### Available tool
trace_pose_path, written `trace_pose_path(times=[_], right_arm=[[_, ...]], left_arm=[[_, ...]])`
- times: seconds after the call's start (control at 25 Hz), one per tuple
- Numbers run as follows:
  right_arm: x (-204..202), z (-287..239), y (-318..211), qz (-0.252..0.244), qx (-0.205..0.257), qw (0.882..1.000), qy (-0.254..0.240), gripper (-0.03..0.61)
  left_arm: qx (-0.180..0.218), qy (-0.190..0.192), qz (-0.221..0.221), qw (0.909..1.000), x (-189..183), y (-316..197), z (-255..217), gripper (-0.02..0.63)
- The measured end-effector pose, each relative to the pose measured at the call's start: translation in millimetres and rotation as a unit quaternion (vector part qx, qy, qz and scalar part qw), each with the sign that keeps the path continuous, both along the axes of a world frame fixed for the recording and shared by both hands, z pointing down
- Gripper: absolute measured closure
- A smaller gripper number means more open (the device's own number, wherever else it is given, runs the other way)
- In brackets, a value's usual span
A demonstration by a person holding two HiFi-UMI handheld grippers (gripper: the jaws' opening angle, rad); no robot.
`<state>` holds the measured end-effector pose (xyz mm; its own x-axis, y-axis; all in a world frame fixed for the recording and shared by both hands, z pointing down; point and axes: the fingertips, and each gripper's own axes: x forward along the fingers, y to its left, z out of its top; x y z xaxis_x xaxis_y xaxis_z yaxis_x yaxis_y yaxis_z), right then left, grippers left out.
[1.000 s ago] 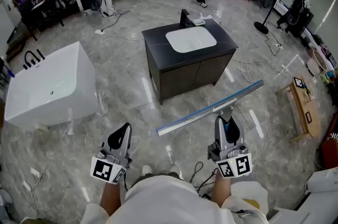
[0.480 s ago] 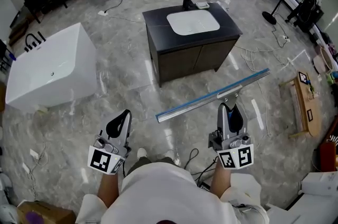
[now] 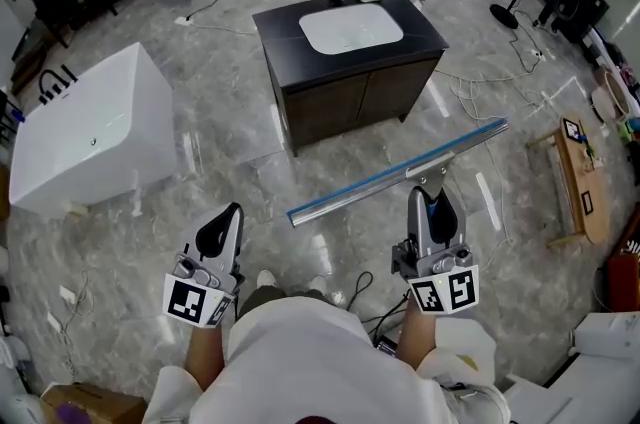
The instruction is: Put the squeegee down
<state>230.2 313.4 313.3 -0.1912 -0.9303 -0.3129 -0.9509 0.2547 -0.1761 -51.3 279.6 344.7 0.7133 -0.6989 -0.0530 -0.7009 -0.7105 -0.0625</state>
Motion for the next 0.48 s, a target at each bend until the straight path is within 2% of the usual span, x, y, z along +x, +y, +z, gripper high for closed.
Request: trace_pose_path(times=[0.28, 0.48], right_arm=[[10, 4, -16, 0.01, 0.004, 1.0, -0.001, 0.443], [4, 5, -45, 0.016, 0.006, 1.0, 0.0, 0.443]], left_arm=[[0.008, 0.001, -0.001, 1.0, 2, -24, 0, 0.618], [0.008, 0.006, 0.008, 0.9999, 0, -59, 4, 0.618]])
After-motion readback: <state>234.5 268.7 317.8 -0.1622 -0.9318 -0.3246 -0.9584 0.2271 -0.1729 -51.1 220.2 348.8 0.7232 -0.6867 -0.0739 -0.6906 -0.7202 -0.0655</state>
